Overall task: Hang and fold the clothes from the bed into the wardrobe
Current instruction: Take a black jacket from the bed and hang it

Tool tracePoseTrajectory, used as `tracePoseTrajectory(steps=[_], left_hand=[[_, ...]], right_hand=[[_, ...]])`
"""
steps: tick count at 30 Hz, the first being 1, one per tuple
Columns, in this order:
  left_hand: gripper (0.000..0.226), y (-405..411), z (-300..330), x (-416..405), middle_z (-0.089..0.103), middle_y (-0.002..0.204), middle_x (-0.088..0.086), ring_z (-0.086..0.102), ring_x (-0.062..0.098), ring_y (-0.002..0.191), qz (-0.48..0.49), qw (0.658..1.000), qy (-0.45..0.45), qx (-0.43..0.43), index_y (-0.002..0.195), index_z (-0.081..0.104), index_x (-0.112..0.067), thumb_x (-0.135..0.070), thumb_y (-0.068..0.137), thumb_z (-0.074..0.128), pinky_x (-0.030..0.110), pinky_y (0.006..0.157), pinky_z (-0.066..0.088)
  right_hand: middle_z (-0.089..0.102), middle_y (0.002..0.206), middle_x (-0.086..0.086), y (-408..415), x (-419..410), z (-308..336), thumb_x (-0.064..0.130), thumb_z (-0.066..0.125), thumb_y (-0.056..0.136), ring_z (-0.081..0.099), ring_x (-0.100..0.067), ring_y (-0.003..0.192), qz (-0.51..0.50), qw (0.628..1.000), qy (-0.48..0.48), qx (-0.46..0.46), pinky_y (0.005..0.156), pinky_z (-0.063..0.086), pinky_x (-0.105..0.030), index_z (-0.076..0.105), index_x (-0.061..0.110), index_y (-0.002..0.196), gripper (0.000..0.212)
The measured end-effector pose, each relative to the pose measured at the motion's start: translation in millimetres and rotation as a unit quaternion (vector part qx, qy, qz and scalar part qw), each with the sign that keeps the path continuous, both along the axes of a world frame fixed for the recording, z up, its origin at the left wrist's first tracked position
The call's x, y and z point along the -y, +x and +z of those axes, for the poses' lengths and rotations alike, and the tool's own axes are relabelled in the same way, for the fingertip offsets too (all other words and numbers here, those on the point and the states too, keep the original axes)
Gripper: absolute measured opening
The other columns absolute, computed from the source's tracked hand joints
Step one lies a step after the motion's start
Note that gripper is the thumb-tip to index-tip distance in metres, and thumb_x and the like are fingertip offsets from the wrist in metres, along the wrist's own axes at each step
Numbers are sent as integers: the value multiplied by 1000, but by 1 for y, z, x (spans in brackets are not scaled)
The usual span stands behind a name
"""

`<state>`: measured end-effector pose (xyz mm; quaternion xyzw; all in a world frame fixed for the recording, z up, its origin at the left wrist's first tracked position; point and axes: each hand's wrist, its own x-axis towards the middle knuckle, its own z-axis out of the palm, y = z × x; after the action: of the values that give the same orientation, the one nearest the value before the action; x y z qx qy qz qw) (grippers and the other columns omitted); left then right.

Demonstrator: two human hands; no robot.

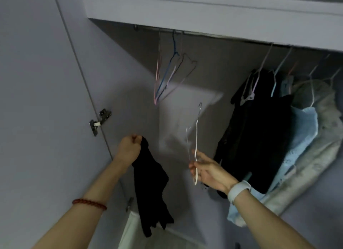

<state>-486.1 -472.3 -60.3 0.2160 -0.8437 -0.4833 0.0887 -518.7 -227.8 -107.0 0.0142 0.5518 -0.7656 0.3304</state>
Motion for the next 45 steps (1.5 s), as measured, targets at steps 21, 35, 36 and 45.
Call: tracePoseTrajectory(steps=[21, 35, 36, 45], left_hand=[[10, 57, -60, -35, 55, 95, 10, 52, 22, 91, -9, 996, 30, 81, 96, 50, -8, -11, 99, 40, 29, 78, 39], [21, 68, -70, -28, 49, 70, 6, 46, 20, 64, 12, 997, 30, 77, 78, 47, -12, -6, 97, 40, 30, 57, 36], [20, 69, -70, -29, 50, 71, 7, 45, 18, 62, 1, 996, 27, 79, 80, 48, -12, -6, 97, 40, 29, 56, 36], [20, 82, -37, -40, 47, 71, 5, 39, 13, 63, -74, 995, 57, 26, 80, 49, -13, -9, 98, 42, 18, 53, 33]], right_hand=[[48, 50, 6, 51, -9, -79, 1, 60, 87, 52, -1, 51, -189, 928, 219, -235, 65, 48, -24, 51, 16, 92, 18], [38, 36, 13, 67, 4, -68, 27, 44, 98, 37, 0, 36, -383, 913, 137, -30, 54, 29, -25, 40, 16, 53, 46], [32, 34, 13, 65, 8, -63, 27, 42, 99, 31, 0, 33, -391, 916, 88, -17, 52, 26, -23, 34, 17, 55, 46], [24, 34, 12, 43, 57, -31, 32, 28, 102, 24, -4, 31, -392, 917, -44, 54, 46, 22, -22, 25, 21, 63, 41]])
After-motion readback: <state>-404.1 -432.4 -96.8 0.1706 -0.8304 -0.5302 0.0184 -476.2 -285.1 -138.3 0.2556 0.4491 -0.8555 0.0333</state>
